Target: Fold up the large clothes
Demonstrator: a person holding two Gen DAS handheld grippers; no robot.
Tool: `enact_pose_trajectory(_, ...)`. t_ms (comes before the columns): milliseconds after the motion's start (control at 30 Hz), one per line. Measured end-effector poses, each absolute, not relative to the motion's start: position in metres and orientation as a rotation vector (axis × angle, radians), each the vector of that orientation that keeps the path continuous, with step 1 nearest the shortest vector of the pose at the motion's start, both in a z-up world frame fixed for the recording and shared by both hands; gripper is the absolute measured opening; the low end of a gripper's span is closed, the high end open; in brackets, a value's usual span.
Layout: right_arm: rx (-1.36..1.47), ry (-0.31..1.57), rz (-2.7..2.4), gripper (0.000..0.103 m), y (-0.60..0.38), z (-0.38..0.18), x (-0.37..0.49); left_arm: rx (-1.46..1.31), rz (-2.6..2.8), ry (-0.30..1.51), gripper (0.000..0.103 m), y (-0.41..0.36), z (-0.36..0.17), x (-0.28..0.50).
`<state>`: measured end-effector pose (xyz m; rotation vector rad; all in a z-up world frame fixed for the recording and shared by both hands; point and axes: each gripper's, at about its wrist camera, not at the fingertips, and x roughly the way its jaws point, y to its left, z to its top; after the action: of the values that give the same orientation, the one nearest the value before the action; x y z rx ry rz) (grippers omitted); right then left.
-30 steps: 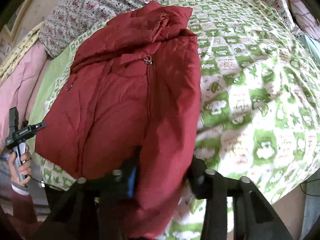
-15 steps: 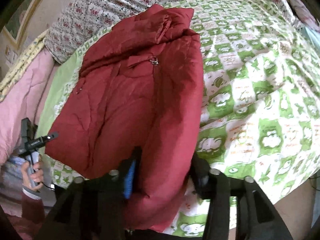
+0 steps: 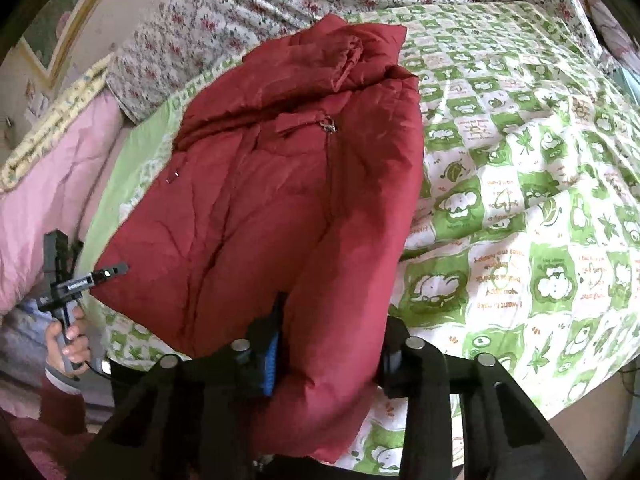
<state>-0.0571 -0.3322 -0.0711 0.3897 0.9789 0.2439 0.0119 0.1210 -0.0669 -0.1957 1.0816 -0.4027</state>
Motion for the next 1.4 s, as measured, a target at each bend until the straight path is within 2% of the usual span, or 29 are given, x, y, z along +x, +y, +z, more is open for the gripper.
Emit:
enact_pose_trajectory(300, 0.487, 0.869, 0.318, 0.027, -0.34, -0.049, -0.054, -0.235, -0.421, 0.964, 0.019, 0.12, -0.026, 0.013)
enact_pose_trajectory(633, 0.514, 0.744, 0.354, 0.026, -0.352, -0.007, -0.023, -0.214, -0.437, 0.835, 0.018, 0.107, 0.025, 0.039)
enact_pose_trajectory(1067, 0.534, 0.613, 0.317, 0.026, -0.38, 0.037, 0.057, -0.243, -0.383, 0.736, 0.018, 0.094, 0.076, 0.121)
enact_pose_trajectory(1400, 0.506, 0.652, 0.281, 0.029, -0.394, 0.041, 0.136, -0.296, -0.338, 0.759, 0.018, 0.078, 0.081, 0.204)
